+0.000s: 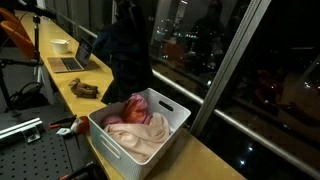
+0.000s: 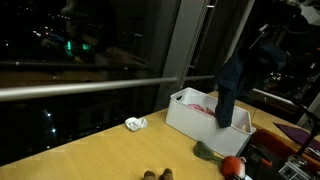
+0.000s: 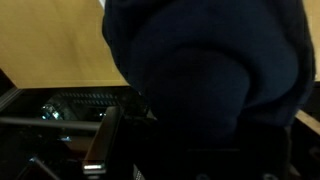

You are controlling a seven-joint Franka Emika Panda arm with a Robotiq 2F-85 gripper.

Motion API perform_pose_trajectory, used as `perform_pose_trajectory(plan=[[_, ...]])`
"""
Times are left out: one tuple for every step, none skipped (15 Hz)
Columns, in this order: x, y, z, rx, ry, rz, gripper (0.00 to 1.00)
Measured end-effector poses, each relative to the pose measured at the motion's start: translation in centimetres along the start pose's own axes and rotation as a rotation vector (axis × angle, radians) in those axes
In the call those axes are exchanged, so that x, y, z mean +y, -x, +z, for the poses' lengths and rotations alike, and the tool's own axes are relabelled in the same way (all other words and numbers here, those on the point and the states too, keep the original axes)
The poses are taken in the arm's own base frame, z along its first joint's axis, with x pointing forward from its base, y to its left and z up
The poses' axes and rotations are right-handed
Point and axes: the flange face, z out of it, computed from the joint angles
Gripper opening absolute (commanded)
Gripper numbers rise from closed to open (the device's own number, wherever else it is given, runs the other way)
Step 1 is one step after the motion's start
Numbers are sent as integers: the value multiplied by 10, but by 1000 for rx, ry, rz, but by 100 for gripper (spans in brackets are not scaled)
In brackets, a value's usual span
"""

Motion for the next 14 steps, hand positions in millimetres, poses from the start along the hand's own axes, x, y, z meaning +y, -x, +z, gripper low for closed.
perform_pose_trajectory(plan=[[17,-6,-10,8,11,2,3],[32,-12,-18,14,19,2,3],[43,-18,-23,22,25,0,3],[50,-24,-25,27,28,-5,3],[54,-29,-24,27,29,-11,3],[56,-33,-20,23,29,-18,3],[55,-37,-14,14,26,-25,3],[54,-41,-7,2,19,-31,3],[52,-43,3,-14,11,-37,3],[51,-45,13,-32,3,-42,37],[49,-46,24,-51,-7,-46,38],[48,-46,35,-70,-18,-49,45],[48,-46,45,-88,-26,-52,51],[47,-46,52,-102,-32,-54,58]])
